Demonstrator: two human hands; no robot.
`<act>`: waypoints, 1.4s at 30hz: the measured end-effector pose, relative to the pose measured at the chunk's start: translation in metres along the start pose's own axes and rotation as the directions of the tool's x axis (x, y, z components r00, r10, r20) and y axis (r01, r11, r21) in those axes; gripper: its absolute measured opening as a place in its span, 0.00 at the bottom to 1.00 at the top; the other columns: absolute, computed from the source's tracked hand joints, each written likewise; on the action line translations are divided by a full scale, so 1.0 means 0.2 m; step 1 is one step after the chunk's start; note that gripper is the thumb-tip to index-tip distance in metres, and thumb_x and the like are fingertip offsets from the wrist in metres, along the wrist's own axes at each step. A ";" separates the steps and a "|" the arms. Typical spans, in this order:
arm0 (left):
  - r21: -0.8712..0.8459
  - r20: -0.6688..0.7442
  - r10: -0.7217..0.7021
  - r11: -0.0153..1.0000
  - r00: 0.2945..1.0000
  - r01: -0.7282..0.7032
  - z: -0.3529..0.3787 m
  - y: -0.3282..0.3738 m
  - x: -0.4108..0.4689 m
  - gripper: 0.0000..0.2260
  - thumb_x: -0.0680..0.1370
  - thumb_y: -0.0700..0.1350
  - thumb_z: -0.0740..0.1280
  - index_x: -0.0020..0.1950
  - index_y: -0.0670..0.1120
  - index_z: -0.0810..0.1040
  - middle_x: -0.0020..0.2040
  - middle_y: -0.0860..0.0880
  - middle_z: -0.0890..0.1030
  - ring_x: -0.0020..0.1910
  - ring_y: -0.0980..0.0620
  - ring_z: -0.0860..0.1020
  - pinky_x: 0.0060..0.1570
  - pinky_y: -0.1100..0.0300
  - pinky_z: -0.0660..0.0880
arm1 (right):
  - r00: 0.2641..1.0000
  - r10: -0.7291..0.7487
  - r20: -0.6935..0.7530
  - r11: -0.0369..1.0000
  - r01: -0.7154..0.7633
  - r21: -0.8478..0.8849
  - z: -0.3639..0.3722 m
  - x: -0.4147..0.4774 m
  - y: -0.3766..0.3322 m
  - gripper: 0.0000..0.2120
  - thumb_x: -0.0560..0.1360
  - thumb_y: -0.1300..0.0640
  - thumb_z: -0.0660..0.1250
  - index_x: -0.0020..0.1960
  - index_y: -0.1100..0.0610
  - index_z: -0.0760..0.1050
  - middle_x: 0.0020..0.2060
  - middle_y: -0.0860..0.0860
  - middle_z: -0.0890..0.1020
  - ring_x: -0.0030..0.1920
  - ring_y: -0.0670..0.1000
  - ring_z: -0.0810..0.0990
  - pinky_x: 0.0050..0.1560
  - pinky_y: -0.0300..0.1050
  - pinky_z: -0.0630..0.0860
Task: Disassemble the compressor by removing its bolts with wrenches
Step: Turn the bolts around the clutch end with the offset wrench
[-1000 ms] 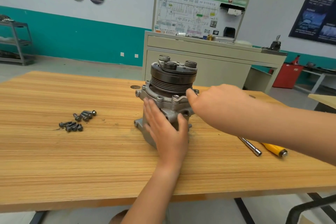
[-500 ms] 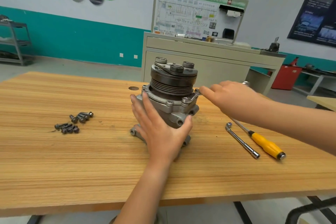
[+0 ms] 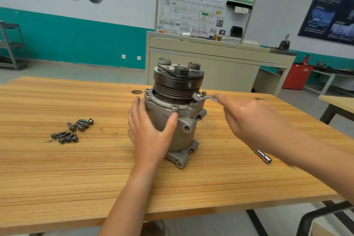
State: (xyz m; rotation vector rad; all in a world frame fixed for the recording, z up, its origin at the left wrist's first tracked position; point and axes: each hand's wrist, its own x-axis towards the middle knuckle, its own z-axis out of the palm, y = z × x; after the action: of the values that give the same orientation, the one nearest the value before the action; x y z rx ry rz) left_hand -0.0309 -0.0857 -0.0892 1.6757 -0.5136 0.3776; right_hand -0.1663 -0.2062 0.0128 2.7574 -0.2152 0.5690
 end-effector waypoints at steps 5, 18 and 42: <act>0.036 -0.041 0.076 0.997 0.996 -0.074 -0.02 0.03 0.02 0.44 0.64 0.68 0.57 0.75 0.47 0.57 0.76 0.51 0.56 0.75 0.52 0.52 0.72 0.41 0.52 | 0.987 0.052 0.155 0.957 -0.005 -0.289 -0.06 0.04 -0.10 0.23 0.76 0.65 0.53 0.70 0.56 0.55 0.30 0.49 0.61 0.29 0.52 0.63 0.24 0.41 0.55; 0.002 -0.007 0.040 0.999 0.999 -0.040 0.04 0.07 0.11 0.41 0.67 0.61 0.61 0.76 0.47 0.55 0.75 0.52 0.59 0.74 0.54 0.55 0.71 0.44 0.40 | 0.960 -0.021 0.281 0.930 0.121 -0.346 0.00 0.18 0.06 0.13 0.76 0.64 0.58 0.58 0.56 0.61 0.34 0.48 0.66 0.35 0.51 0.69 0.35 0.44 0.72; -0.035 -0.028 0.003 0.999 1.000 -0.004 0.04 0.08 0.10 0.33 0.67 0.61 0.62 0.68 0.48 0.65 0.73 0.52 0.63 0.73 0.53 0.61 0.70 0.39 0.42 | 0.963 0.202 0.177 0.952 -0.151 -0.267 -0.11 0.03 -0.14 0.18 0.76 0.64 0.53 0.65 0.53 0.63 0.27 0.48 0.64 0.26 0.48 0.60 0.23 0.42 0.56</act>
State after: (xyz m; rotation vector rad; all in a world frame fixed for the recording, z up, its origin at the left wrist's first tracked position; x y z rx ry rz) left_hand -0.0227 -0.0982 -0.0668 1.6336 -0.5000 0.3925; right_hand -0.1641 -0.1729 0.0269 2.5586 -0.5491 0.2777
